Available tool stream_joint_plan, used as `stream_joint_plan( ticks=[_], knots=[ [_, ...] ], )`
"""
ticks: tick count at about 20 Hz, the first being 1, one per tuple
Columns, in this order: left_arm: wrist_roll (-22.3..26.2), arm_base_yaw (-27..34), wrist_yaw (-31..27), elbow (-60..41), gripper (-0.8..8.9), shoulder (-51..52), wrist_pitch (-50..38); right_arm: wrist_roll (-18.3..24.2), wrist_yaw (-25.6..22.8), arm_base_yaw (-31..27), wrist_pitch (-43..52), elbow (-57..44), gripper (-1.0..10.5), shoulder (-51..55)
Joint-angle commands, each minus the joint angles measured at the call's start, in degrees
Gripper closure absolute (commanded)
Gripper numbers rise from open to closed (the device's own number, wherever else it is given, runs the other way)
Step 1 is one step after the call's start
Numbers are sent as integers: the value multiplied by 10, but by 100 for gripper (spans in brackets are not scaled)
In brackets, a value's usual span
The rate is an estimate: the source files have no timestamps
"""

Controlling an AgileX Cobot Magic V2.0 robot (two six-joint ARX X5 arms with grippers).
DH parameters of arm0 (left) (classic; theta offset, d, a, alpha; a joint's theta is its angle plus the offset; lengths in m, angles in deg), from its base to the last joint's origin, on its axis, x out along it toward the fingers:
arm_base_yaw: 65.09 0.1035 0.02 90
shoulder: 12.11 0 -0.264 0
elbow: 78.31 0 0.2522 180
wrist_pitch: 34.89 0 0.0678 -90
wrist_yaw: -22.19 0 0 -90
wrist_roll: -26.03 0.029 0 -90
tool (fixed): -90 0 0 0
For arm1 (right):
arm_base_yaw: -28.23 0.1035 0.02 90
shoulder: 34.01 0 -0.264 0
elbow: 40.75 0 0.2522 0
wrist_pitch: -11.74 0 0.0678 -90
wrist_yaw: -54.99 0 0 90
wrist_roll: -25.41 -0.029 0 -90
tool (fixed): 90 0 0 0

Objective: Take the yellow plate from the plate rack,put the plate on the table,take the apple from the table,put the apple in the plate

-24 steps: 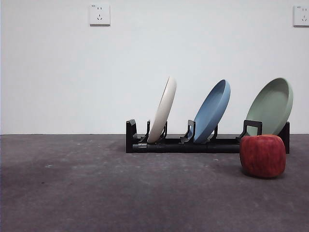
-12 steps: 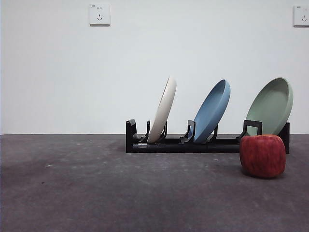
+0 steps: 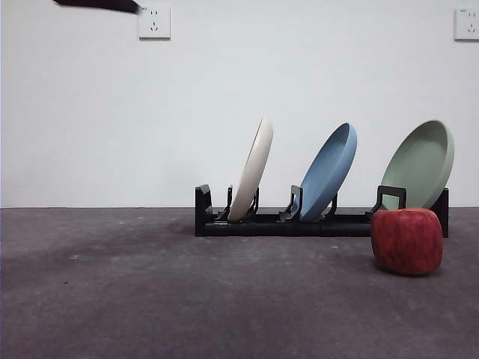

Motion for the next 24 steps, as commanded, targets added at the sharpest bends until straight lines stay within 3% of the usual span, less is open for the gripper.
stream_joint_plan(
  ticks=[1, 12, 20, 21, 24],
  knots=[
    [-4, -17, -17, 39, 283, -81, -19, -4, -1, 1, 2, 1, 254, 0],
    [-10, -65, -64, 284, 284, -398, -46, -9, -1, 1, 1, 1, 254, -13],
    [-12, -81, -106, 292, 285, -475, -120, -9, -1, 1, 1, 1, 254, -20],
    [-12, -83, -112, 292, 308, -478, -122, -9, -1, 1, 1, 1, 254, -23],
    [-10, -88, -120, 292, 549, -479, -129, -9, -1, 1, 1, 1, 254, -26]
  ],
)
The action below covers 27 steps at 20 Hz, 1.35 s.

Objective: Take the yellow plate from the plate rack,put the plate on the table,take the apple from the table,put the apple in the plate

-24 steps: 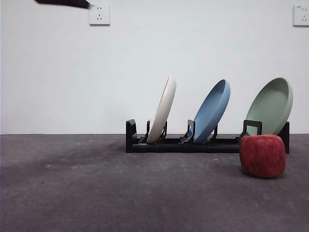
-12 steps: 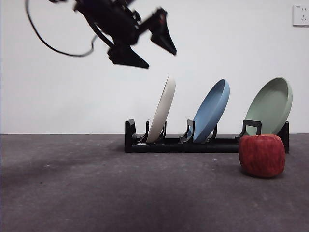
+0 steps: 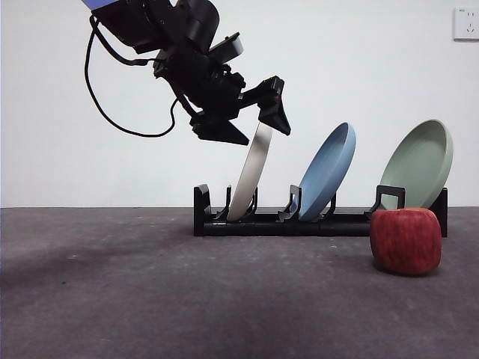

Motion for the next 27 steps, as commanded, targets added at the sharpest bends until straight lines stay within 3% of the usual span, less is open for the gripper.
stream_joint_plan(
  ticks=[1, 5, 9, 10, 19, 27],
  knots=[
    [-3, -3, -1, 1, 570, -5, -10, -4, 0, 1, 1, 1, 254, -2],
    [-4, -3, 2, 1, 756, -5, -3, -4, 1, 1, 1, 1, 255, -2],
    [-6, -3, 17, 1, 765, -5, -3, -4, 1, 1, 1, 1, 255, -2],
    [-6, -3, 17, 1, 823, -5, -3, -4, 2, 1, 1, 1, 255, -2],
    [-10, 0, 45, 3, 822, 13, 7, -4, 2, 2, 1, 1, 255, -2],
    [-5, 1, 45, 4, 822, 130, 63, -4, 2, 2, 1, 1, 255, -2]
  ],
)
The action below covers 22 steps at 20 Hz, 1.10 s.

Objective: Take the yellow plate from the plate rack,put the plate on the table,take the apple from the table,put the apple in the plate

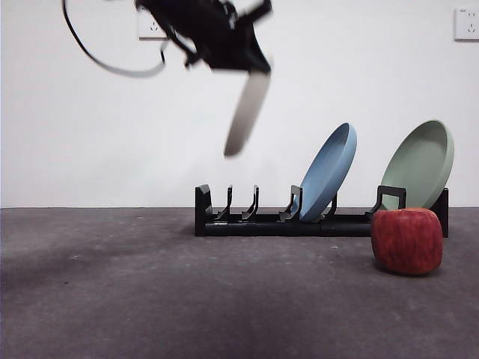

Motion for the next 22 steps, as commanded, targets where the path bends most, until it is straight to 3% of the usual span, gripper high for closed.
stream_joint_plan(
  ticks=[1, 4, 7, 10, 12, 17, 22],
  knots=[
    [10, 0, 0, 1, 822, 32, 38, -4, 0, 1, 1, 1, 255, 0],
    [70, -17, -13, 1, 821, 98, 163, -4, 0, 1, 1, 1, 255, 0],
    [133, -57, -117, 1, 821, 154, 303, -4, 0, 1, 1, 1, 255, 0],
    [166, -112, -222, 1, 821, 169, 435, -4, 0, 1, 1, 1, 255, 0],
    [168, -144, -243, -5, 820, 164, 487, -4, 0, 1, 1, 1, 255, 0],
    [156, -220, -308, -114, 819, 162, 458, -4, 1, 1, 1, 1, 255, 0],
    [156, -256, -352, -260, 820, 150, 332, -10, 0, 1, -2, 1, 255, 0]
  ],
)
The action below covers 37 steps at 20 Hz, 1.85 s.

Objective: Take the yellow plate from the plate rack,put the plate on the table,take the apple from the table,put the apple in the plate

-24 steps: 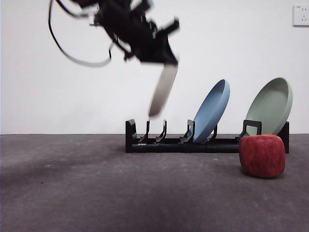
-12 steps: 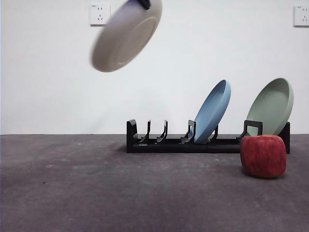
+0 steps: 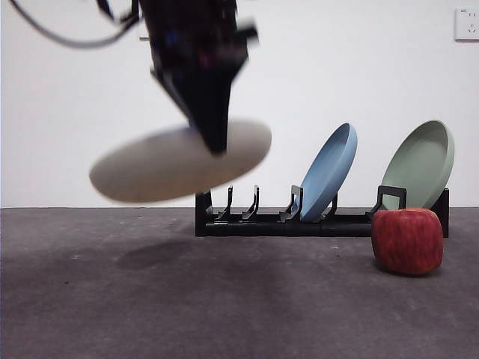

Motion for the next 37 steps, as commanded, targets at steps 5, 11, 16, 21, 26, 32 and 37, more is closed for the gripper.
stream_joint_plan(
  ticks=[5, 11, 16, 21, 26, 32, 37],
  knots=[
    [-17, -41, -52, -113, 820, -51, -132, -7, 0, 1, -1, 1, 255, 0],
    [-32, -78, -76, -123, 821, -113, -181, -7, 0, 1, -2, 1, 255, -4],
    [-45, -88, -63, -123, 610, -113, -184, -7, 1, 1, -2, 1, 255, -9],
    [-47, -88, -64, -123, 523, -103, -183, -7, 0, 1, -2, 1, 255, -15],
    [-71, -90, -63, -122, 523, -4, -170, -10, 0, 1, 5, 1, 254, -36],
    [-127, -90, -36, -113, 523, 200, -150, -26, -1, 12, 96, 1, 254, -120],
    [-167, -90, 21, -113, 526, 347, -142, -26, -39, 42, 169, 1, 254, -236]
  ],
)
